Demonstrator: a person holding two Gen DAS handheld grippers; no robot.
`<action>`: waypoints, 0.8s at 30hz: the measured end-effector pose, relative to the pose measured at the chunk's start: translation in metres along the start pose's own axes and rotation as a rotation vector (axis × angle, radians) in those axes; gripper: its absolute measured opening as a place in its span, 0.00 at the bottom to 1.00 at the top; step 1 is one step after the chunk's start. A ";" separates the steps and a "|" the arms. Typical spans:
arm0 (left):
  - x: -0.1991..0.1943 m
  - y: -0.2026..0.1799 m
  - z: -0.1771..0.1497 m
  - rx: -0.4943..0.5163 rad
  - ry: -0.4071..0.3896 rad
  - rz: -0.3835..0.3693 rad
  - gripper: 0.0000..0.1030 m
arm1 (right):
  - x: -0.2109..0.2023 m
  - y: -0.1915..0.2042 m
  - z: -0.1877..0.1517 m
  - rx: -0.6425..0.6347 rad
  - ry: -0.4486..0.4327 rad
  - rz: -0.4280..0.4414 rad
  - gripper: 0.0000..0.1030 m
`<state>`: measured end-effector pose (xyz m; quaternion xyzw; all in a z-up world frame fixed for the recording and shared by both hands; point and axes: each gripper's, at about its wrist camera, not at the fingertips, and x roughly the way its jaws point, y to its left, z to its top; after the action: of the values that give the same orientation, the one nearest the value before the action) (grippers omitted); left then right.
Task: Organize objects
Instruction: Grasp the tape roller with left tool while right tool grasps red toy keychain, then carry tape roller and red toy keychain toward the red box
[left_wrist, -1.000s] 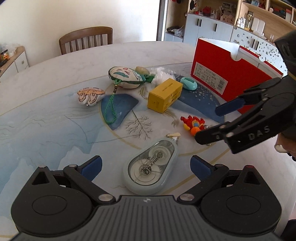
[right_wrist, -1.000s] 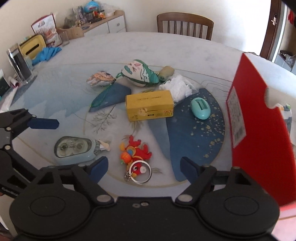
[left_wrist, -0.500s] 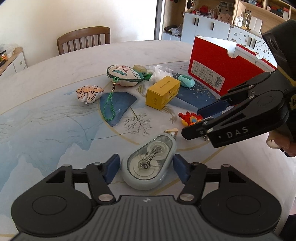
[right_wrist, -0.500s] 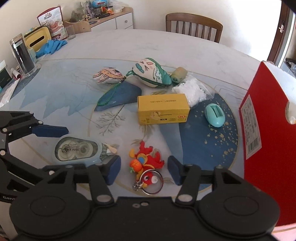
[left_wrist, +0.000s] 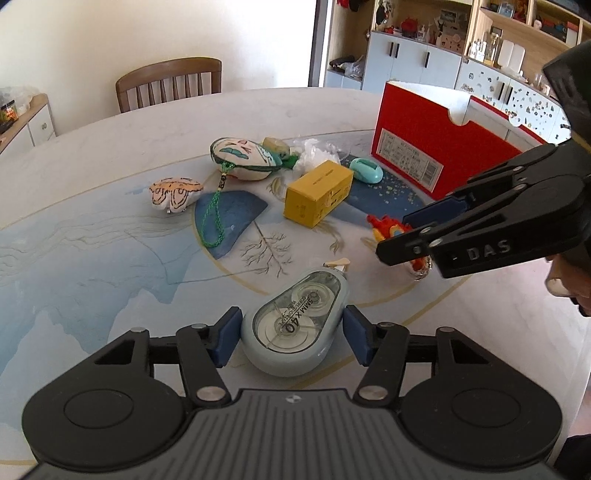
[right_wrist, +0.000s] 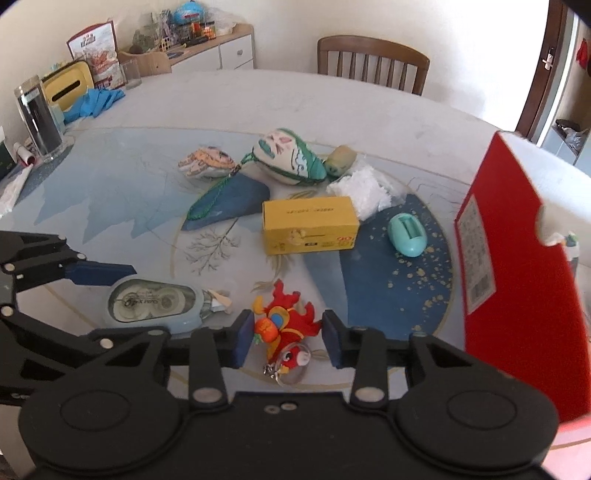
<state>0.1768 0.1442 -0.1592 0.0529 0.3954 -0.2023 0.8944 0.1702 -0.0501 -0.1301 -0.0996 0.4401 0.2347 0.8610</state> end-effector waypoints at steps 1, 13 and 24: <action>0.000 -0.001 0.000 -0.001 -0.002 0.003 0.57 | -0.005 -0.001 0.000 0.004 -0.006 -0.002 0.37; -0.025 -0.016 0.022 -0.048 -0.061 0.011 0.57 | -0.066 -0.016 0.005 0.052 -0.071 0.000 0.37; -0.059 -0.049 0.075 -0.058 -0.163 -0.035 0.57 | -0.121 -0.050 0.020 0.084 -0.145 0.001 0.37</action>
<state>0.1726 0.0995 -0.0616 0.0035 0.3279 -0.2098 0.9211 0.1486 -0.1243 -0.0224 -0.0458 0.3860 0.2232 0.8939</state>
